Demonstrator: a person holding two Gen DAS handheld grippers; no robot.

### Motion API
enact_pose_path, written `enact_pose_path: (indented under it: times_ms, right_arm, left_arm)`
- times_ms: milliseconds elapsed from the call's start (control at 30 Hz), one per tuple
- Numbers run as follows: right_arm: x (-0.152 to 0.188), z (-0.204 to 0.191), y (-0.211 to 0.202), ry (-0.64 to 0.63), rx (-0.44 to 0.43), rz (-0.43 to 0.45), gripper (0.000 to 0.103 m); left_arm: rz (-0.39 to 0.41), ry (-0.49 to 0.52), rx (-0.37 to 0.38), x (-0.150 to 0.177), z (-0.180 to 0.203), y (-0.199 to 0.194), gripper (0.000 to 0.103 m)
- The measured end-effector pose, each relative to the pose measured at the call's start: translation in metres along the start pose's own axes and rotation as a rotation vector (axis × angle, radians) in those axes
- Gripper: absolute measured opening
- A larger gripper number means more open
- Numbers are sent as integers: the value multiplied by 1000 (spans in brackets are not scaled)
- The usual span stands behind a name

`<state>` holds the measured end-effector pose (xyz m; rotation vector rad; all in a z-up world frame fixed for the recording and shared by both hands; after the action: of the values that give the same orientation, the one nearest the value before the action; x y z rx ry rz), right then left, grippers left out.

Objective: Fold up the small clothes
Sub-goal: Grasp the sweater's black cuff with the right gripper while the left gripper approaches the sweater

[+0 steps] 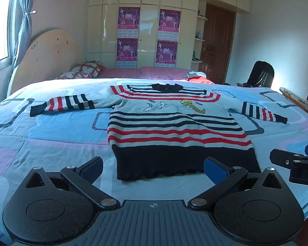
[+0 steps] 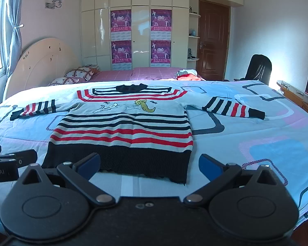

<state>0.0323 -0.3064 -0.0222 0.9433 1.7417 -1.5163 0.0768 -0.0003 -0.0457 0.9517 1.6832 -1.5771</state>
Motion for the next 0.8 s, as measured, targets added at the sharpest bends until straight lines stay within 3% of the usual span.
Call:
enact_pose_path:
  times_ms: [433,533,633,800]
  right_arm:
    - [4,-5,7,-8,-25,-14,102]
    - [1,-1,7,14,-50,7,102]
    - [-9,22,8,100,-88,24,102]
    - [-41,102,30,281,-9,87,100]
  left_arm:
    - [-18,-9,-14,6,-6,3,103]
    - [-24,-10,29,5,-2,7,103]
    - [14,-60,93,-7,-1,17,103]
    - [34,-1,129,-37,15,57,103]
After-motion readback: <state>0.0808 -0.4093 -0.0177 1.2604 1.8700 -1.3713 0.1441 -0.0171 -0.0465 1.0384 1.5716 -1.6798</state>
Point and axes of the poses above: each gripper's, at about its wrist camera, not at the fingertips, and y roughly the way its jaws point, z to its right, x to its underside, the point moved 8 cm from there along y, roughly the way its jaws point, and after that the axes turned 9 degrees about y, right-handed, at the moved point
